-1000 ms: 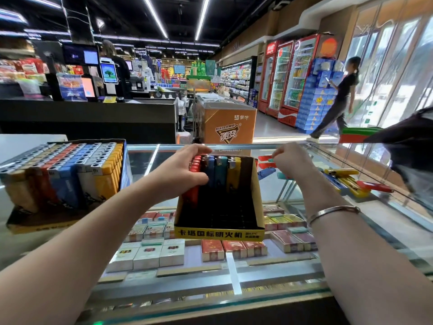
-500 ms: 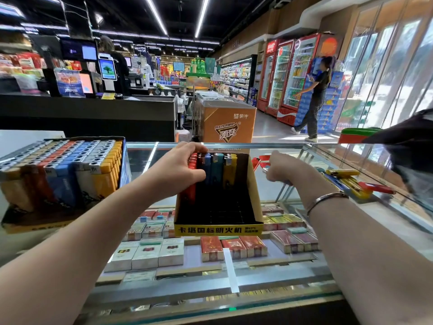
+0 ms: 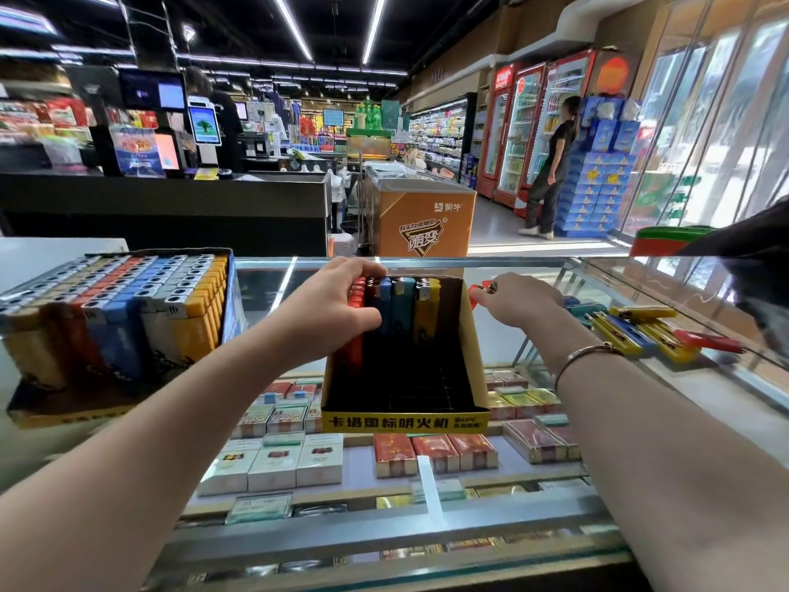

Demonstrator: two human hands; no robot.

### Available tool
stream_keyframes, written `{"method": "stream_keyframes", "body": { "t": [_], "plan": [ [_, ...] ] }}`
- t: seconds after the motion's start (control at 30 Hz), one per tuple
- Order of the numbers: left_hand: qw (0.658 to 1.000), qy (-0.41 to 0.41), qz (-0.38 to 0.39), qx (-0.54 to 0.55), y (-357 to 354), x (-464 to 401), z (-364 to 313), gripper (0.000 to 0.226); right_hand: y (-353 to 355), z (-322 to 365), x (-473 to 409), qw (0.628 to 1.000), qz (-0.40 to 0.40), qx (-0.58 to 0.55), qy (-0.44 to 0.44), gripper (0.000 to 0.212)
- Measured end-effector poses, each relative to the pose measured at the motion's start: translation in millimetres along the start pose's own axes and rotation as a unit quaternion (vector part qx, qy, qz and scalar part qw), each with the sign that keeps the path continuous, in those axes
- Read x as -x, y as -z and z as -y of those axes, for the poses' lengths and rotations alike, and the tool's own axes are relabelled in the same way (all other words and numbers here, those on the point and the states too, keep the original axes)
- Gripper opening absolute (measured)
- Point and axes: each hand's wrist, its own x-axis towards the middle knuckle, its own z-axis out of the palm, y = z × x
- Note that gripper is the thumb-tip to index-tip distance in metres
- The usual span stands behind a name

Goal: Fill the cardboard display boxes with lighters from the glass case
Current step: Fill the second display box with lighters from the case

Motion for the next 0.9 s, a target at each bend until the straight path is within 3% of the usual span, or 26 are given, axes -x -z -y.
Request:
{"method": "stream_keyframes", "body": {
  "t": [0.3,0.43,0.57,0.7,0.8,0.9],
  "plan": [
    [1.000,-0.001,0.002,0.008,-1.0,0.7,0.3,0.041,-2.6,2.0,5.3,1.000,-0.019,0.013,-0.021,0.045],
    [1.000,0.003,0.004,0.010,-0.9,0.2,1.1,0.040,-6.3,5.0,3.3,0.997,-0.029,-0.057,-0.033,0.044],
    [1.000,0.002,0.007,0.008,0.0,-0.2,1.0,0.040,-8.0,13.0,1.9,0.997,0.012,-0.076,-0.017,0.054],
    [1.000,0.005,0.014,0.016,0.0,-0.1,0.7,0.040,-7.2,15.8,3.7,0.999,0.032,-0.007,0.029,0.039],
    [1.000,0.007,0.014,0.019,0.4,0.1,1.3,0.040,-1.0,17.3,3.5,0.994,0.073,-0.066,0.049,0.017],
    [1.000,0.004,0.011,0.015,0.4,1.2,0.4,0.040,8.1,18.2,7.2,0.977,0.138,-0.157,0.039,0.018]
  ]
}}
